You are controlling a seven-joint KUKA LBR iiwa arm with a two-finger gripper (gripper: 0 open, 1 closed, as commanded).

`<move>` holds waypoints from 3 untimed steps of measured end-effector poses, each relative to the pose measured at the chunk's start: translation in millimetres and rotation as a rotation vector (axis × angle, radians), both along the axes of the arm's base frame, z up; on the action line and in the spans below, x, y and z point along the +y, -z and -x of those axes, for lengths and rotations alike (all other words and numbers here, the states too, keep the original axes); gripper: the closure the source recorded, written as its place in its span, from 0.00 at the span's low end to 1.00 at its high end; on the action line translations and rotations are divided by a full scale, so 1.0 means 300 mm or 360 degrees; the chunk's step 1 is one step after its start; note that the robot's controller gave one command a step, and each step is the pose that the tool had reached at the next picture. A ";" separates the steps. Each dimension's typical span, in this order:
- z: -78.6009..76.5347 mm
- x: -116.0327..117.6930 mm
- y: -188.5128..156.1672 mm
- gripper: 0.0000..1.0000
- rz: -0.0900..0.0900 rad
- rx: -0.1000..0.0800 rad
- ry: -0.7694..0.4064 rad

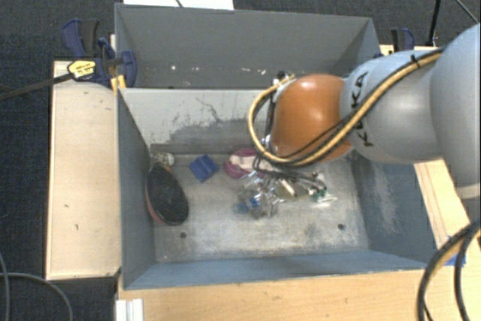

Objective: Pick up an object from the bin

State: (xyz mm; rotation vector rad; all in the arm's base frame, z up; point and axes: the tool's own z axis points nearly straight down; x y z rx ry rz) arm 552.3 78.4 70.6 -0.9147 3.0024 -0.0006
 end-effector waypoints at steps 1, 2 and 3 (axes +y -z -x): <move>-0.025 -0.039 -0.475 1.00 0.0002 -0.0010 -0.0642; -0.016 -0.082 -0.331 1.00 -0.0002 0.0008 -0.0554; 0.037 -0.028 -0.292 1.00 -0.0003 0.0005 -0.0095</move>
Offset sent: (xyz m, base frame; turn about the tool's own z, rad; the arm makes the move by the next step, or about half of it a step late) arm 0.0056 -0.0116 0.1392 -0.4049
